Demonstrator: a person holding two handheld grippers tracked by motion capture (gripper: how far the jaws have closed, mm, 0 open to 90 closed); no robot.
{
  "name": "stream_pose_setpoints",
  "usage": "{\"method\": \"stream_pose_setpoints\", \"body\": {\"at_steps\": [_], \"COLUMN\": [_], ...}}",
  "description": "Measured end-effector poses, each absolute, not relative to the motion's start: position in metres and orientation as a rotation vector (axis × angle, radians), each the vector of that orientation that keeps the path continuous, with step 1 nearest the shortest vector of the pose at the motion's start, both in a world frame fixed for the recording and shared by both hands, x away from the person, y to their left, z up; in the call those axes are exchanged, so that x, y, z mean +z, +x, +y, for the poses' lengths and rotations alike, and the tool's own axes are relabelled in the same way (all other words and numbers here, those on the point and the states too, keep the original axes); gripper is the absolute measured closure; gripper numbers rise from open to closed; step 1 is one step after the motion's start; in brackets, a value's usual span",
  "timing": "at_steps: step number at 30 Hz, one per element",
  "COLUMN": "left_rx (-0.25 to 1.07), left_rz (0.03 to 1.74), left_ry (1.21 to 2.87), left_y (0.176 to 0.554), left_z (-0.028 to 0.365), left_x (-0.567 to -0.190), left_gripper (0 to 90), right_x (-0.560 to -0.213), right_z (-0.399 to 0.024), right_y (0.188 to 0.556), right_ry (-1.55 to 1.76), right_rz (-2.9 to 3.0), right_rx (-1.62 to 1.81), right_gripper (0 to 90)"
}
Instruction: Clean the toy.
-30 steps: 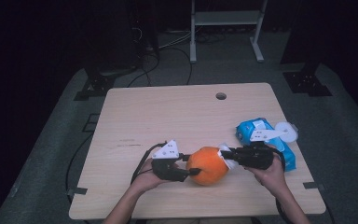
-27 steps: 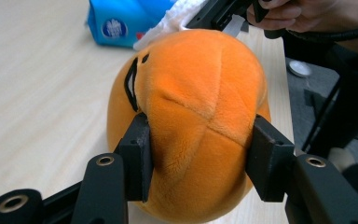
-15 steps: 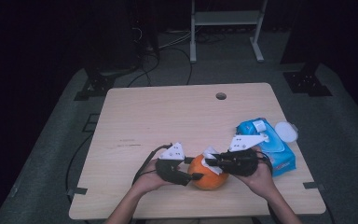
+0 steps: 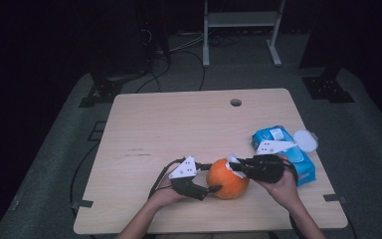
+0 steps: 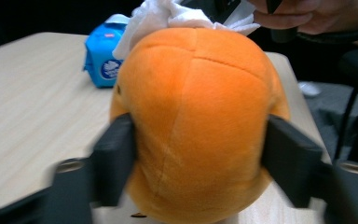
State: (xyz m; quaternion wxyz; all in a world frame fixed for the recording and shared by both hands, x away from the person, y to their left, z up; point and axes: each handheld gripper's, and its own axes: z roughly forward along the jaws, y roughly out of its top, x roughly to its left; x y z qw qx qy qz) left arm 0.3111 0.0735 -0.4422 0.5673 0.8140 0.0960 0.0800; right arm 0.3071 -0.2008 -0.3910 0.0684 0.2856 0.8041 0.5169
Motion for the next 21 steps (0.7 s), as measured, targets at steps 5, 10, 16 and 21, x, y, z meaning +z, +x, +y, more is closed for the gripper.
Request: {"method": "stream_pose_setpoints", "body": {"at_steps": [5, 10, 16, 21], "left_rx": [0.155, 0.099, 0.108, 0.121], "left_rz": [0.276, 0.33, 0.354, 0.343], "left_ry": [1.938, 1.964, 1.956, 1.946], "left_y": [0.307, 0.311, 0.311, 0.31], "left_z": [0.081, 0.085, 0.077, 0.077], "left_x": [-0.419, -0.427, -0.431, -0.431], "left_gripper": [43.4, 43.4, 42.7, 41.0], "right_x": [-0.385, -0.402, -0.386, -0.38], "right_z": [-0.203, -0.2, -0.187, -0.18], "right_y": [0.307, 0.315, 0.302, 0.299], "right_ry": [0.87, 0.932, 0.836, 0.756], "right_rz": [2.386, 2.44, 2.43, 2.444], "right_rx": [1.654, 1.656, 1.578, 1.551], "right_gripper": [79.1, 79.1, 79.4, 79.3]}}
